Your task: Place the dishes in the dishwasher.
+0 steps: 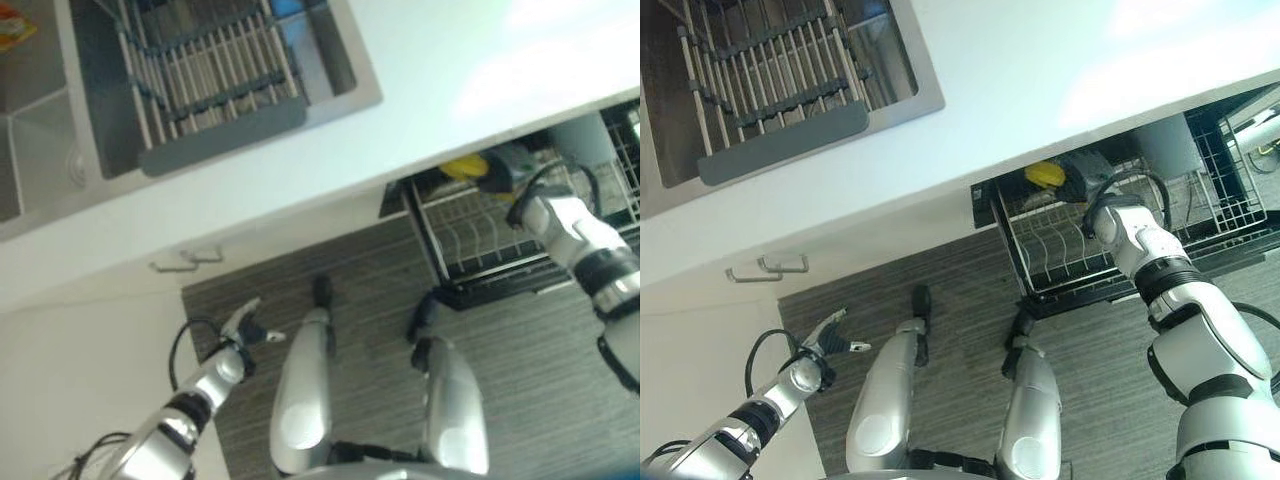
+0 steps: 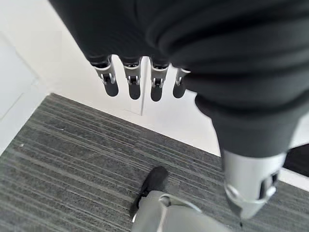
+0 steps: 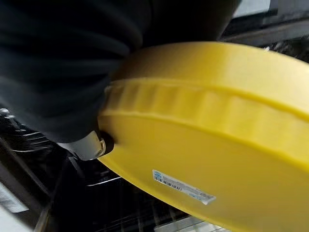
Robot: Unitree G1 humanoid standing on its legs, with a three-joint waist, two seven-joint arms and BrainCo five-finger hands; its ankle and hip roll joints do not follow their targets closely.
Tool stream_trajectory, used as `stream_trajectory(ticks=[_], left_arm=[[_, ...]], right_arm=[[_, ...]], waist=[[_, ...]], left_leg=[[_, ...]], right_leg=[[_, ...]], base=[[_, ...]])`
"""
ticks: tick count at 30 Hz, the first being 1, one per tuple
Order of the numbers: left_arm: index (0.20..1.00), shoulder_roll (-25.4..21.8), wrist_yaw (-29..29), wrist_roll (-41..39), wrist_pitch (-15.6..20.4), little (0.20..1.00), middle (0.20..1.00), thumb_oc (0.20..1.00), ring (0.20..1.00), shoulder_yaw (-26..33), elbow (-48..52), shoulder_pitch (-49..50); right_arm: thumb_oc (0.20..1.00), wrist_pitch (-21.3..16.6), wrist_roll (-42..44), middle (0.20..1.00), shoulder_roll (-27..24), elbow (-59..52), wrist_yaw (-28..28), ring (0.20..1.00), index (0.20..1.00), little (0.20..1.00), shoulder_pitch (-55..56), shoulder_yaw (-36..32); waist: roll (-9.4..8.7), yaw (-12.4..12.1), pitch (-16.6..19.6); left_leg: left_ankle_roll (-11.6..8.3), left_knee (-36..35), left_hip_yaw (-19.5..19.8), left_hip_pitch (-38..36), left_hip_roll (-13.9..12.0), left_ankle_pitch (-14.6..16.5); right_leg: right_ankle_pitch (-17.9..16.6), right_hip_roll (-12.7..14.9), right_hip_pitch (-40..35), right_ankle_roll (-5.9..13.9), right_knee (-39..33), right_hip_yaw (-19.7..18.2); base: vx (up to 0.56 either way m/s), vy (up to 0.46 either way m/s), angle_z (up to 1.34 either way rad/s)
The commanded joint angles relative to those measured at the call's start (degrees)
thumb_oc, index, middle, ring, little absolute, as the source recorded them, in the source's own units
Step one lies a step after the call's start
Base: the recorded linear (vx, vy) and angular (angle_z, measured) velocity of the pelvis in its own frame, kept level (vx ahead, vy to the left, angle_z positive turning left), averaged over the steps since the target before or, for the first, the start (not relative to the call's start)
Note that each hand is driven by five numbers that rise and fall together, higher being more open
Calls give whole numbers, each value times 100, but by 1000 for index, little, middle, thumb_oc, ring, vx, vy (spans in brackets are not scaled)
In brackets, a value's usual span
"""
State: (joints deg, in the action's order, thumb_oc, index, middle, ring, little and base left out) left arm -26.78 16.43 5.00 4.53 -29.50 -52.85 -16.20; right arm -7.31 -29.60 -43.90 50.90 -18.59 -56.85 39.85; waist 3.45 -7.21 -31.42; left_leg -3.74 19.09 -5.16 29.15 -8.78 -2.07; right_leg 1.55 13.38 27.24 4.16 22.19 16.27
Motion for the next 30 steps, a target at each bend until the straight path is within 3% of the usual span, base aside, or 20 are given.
stream_trajectory(ticks=[1, 4, 5, 6, 8, 13, 22, 30], left_arm=[[1000, 31, 253, -244, 146, 1000, 1000, 1000, 1000, -20, 92, 184], [1000, 252, 522, -435, 437, 1000, 1000, 1000, 1000, -108, -149, 206], [1000, 294, 561, -480, 545, 1000, 1000, 1000, 1000, -147, -202, 245], [1000, 358, 627, -482, 659, 1000, 1000, 1000, 1000, -179, -229, 227], [1000, 379, 700, -518, 740, 1000, 1000, 1000, 1000, -207, -196, 203], [1000, 451, 901, -578, 839, 1000, 1000, 1000, 1000, -277, 16, 143], [1000, 496, 1011, -586, 977, 1000, 1000, 1000, 1000, -464, 202, 377], [1000, 537, 1083, -705, 1042, 1000, 1000, 1000, 1000, -456, 507, 414]], right_arm=[[200, 410, -451, 200, -129, 177, -1215, 200, 200, 200, -268, 35], [200, 891, -887, 200, 15, 671, -2782, 200, 200, 200, -245, -100], [200, 1013, -899, 200, 67, 813, -3026, 200, 200, 200, -181, -132], [200, 1158, -884, 200, 124, 957, -3424, 200, 200, 200, -124, -192], [200, 1320, -830, 200, 76, 973, -3639, 200, 200, 200, -274, -157], [200, 1701, -348, 200, 128, 1027, -3937, 200, 200, 200, -386, -193], [200, 2200, 370, 200, 133, 1230, -4189, 200, 200, 200, -724, -370], [200, 2007, 513, 200, 105, 1115, -4274, 200, 200, 200, -973, -441]], waist=[[290, -93, 162], [447, -82, 162], [450, -64, 162], [482, -61, 162], [501, -68, 162], [594, -69, 162], [799, -109, 162], [956, -135, 162]], left_leg=[[64, -122, 221, 12, 191, 343], [90, -197, 199, 228, 277, 313], [59, -151, 211, 187, 332, 468], [69, -190, 190, 263, 363, 439], [59, -195, 171, 428, 374, 413], [43, -258, 131, 966, 388, 305], [1, -284, 63, 1294, 454, 247], [-8, -161, 20, 1714, 488, 252]], right_leg=[[1005, 55, 90, 220, 1159, -150], [1057, 81, 400, 205, 1265, -196], [1234, 121, 388, 248, 1369, -266], [1224, 132, 490, 261, 1376, -287], [1215, 147, 660, 249, 1386, -275], [1192, 116, 1264, 213, 1481, -312], [1209, 163, 1654, 172, 1586, -356], [1286, 195, 2129, 124, 1838, -433]], base=[[-111, 76, 1], [-105, 116, -2], [-18, 57, 4], [9, 23, 7], [-54, 41, 9], [-33, 20, -1], [4, 25, 3], [4, 37, 1]])
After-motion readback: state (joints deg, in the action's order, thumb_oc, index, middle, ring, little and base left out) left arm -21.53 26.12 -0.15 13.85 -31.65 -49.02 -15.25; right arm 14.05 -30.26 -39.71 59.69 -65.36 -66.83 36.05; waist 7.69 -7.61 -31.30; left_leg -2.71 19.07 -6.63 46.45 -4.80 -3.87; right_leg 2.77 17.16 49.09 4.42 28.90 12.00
